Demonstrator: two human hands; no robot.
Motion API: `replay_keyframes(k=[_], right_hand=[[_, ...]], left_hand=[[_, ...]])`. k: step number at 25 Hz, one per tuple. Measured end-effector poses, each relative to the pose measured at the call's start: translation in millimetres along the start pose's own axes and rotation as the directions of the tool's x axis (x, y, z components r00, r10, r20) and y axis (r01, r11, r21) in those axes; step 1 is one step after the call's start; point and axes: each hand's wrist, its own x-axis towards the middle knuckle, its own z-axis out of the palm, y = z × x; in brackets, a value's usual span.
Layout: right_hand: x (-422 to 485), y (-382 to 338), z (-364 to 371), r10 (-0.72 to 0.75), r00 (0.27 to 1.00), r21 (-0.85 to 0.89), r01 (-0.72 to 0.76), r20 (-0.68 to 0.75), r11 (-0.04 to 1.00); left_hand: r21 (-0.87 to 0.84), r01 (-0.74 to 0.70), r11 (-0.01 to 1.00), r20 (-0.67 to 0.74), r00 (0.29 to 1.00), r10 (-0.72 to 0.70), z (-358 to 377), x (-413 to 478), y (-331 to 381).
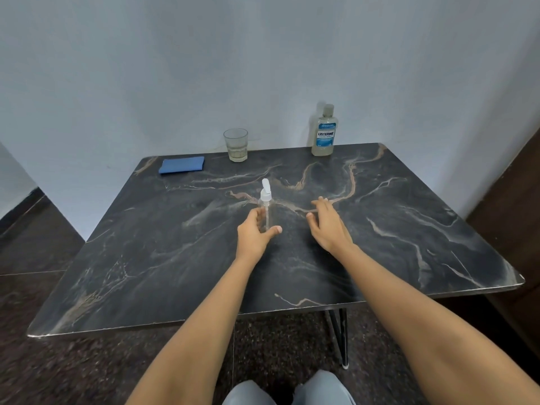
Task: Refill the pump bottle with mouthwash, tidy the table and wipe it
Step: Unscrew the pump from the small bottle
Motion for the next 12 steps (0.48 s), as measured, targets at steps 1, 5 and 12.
replay_keyframes(k=[1,5,12], right_hand=[[0.1,1.3,-1.0,-0.004,1.000,0.006,0.004,-0.002,1.000],[6.9,14.2,-9.6,-0.010,1.000,0.044,0.011,-0.029,0.999],[65.8,52.8,-29.7,0.142,0.974,0.212,-0.104,-0.175,0.972]], left_hand=[[0.008,0.012,1.000,-0.040,0.999,-0.012,1.8,-3.8,0.7],[0.141,-0.054,0.989,-0.422,0.900,0.109,26.5,-43.8,-1.3],[0.467,-0.273,0.841,0.032,0.956,0.292,92.5,4.5,9.5]])
